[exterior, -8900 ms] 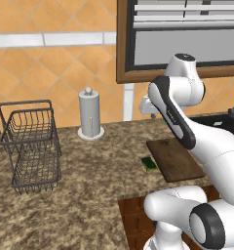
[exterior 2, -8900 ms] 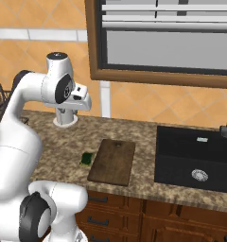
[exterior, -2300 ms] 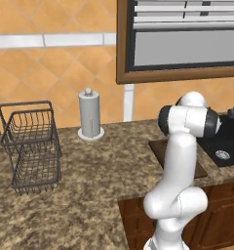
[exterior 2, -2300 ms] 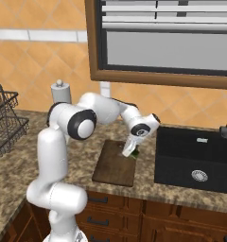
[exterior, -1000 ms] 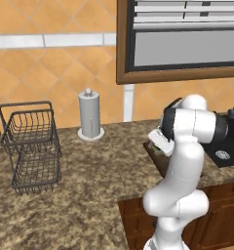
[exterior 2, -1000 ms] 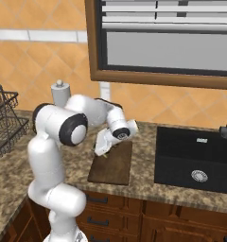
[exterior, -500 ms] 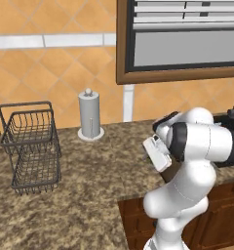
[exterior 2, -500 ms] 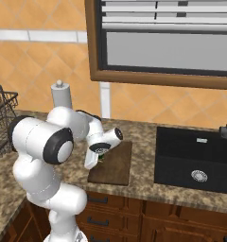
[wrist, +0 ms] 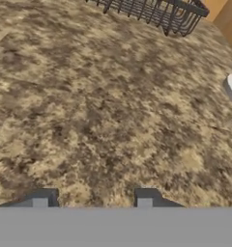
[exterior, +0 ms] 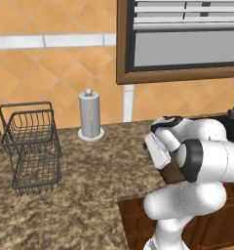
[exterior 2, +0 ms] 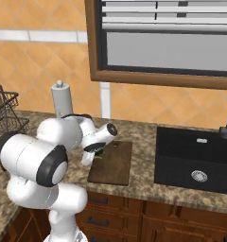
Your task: Pick up the sponge from the counter and clean the cutting board by briefly scrubbing or pressing down on the cutting board. Once finished, release the sponge.
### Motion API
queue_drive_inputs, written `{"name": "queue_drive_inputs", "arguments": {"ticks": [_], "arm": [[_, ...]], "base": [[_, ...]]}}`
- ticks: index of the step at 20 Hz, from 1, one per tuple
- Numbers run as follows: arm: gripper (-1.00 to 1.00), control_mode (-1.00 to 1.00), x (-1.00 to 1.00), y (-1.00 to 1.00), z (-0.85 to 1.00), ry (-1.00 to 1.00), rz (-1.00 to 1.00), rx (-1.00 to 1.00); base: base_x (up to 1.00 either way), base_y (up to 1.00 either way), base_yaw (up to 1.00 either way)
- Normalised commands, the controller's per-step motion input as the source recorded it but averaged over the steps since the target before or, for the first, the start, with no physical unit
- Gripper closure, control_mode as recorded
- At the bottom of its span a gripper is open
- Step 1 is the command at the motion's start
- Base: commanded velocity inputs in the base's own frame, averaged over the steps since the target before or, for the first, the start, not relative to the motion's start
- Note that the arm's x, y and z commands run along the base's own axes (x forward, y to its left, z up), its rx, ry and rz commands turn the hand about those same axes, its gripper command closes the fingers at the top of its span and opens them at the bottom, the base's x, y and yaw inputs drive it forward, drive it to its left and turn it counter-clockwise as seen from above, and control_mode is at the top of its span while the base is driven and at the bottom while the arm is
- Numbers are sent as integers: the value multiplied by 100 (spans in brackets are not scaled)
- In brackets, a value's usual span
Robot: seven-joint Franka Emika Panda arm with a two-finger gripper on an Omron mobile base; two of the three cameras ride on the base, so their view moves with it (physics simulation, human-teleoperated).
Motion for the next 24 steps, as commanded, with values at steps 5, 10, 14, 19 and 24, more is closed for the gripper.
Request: {"name": "queue_drive_inputs", "arguments": {"ticks": [5, 10, 14, 19, 24], "arm": [[100, -100, 16, -10, 86, 29, -3, -4], [100, -100, 2, -83, -58, 12, 4, 43], [100, -100, -33, -100, -97, -8, 4, 49], [100, -100, -2, -58, -100, 0, 0, 10], [100, -100, 13, -57, -81, 0, -6, -37]], "base": [[0, 0, 0], [0, 0, 0], [0, 0, 0], [0, 0, 0], [0, 0, 0]]}}
